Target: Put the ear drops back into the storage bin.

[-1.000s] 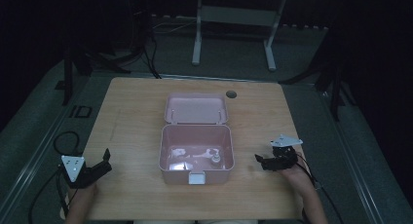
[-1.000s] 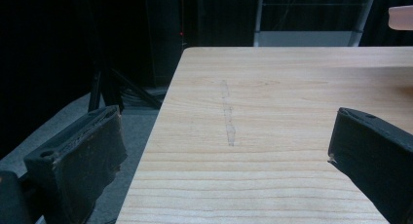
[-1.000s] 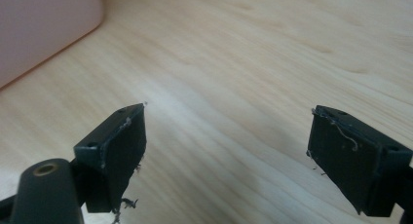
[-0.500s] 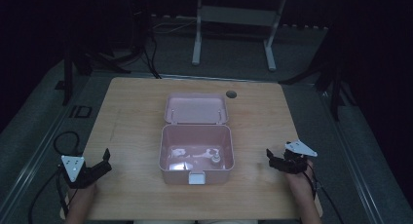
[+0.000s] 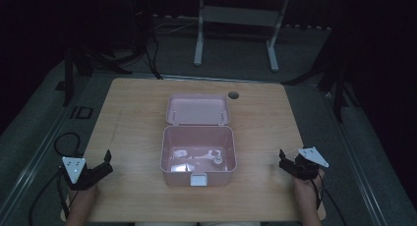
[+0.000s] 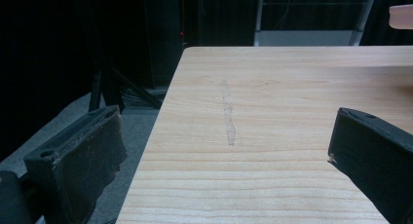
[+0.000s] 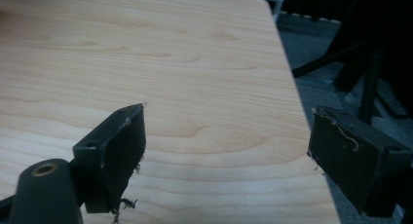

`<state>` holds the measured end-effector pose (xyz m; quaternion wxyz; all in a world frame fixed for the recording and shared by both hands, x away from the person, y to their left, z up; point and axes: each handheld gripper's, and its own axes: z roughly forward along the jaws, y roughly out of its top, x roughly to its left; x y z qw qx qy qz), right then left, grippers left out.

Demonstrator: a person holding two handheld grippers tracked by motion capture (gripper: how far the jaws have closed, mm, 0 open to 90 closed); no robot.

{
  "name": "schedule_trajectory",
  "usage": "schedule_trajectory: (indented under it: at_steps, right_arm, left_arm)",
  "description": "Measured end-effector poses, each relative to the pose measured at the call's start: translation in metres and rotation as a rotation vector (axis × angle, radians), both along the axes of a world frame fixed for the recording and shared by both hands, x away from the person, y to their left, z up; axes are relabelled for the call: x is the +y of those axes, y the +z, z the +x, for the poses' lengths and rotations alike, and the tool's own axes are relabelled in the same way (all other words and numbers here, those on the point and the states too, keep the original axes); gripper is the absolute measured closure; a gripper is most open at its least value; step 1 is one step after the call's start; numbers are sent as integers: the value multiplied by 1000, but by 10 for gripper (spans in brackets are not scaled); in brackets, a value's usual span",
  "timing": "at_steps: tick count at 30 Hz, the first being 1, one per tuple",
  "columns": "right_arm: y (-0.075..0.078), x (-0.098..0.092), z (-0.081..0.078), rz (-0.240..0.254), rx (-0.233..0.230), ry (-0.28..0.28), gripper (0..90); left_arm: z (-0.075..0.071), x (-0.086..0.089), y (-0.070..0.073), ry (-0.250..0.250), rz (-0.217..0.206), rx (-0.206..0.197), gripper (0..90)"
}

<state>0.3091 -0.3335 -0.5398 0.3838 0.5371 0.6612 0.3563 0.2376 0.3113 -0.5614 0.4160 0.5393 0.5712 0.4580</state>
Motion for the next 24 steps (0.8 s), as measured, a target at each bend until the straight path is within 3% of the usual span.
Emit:
schedule_trajectory:
  at_steps: [5,10,14,19,21,24]
  right_arm:
    - [-3,-4,-6,31,-19,-12,135]
    - [-3,-9,-12,48,-67,-24,135]
    - [-6,-14,-18,107,-98,-3,136]
    - [-9,-11,-18,81,-106,-5,138]
    - [-11,-8,-16,44,-86,-10,138]
    - [-11,-7,-15,33,-82,-13,138]
  left_arm:
    - [0,0,0,-1,0,-1,3]
    - [0,0,0,-4,2,-1,3]
    - [0,0,0,-4,-1,-3,3]
    - [1,0,0,-5,-3,-2,3]
    - [1,1,0,-4,-4,-1,3]
    - [1,0,0,-6,-2,-2,3]
